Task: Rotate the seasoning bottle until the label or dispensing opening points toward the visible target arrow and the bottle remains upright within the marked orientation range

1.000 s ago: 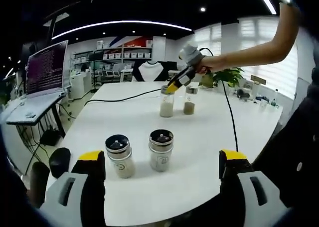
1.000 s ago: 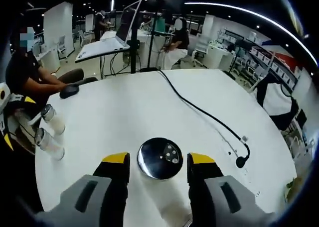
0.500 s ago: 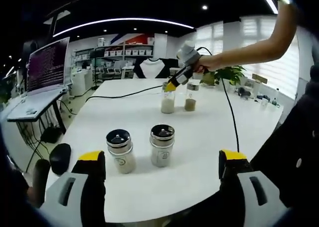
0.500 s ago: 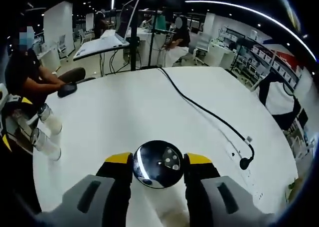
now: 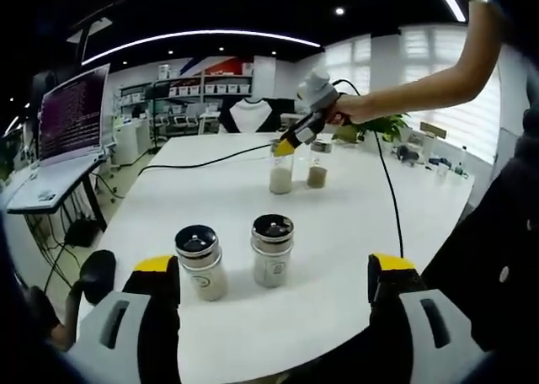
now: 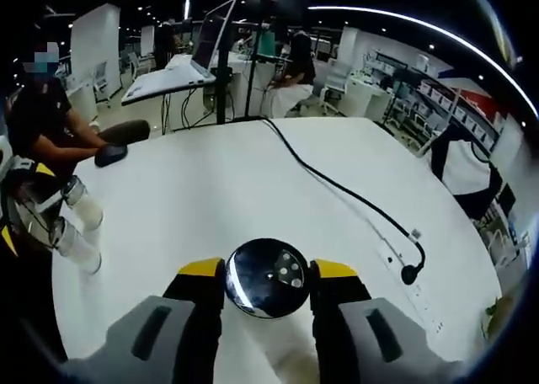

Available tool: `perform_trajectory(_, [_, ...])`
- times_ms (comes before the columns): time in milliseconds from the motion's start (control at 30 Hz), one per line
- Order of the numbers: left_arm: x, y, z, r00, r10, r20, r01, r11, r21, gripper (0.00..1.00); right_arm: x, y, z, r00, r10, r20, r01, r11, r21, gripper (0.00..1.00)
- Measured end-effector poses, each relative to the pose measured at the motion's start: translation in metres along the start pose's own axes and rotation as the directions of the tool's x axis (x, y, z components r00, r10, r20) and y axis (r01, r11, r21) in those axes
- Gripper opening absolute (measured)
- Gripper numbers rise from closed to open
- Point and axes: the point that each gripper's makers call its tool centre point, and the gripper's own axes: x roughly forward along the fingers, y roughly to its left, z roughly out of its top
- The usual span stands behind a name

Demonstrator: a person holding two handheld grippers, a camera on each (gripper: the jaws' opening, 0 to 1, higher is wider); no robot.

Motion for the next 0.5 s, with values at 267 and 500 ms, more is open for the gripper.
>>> perform_trajectory(267, [0.002, -0.001, 0.005, 1.000, -0.025, 0.002, 0.025, 0.999, 0.024, 0.98, -0.008, 0.001, -0.005, 1.000, -0.020, 0.004, 0.020, 1.000, 0.015, 0.37])
perform_trajectory(500, [0.003, 0.001, 0.009, 0.999, -0.045, 0.003, 0.044, 0.998, 0.047, 0.98, -0.017, 0.014, -0.009, 1.000, -0.017, -0.002, 0.017, 1.000, 0.010, 0.37])
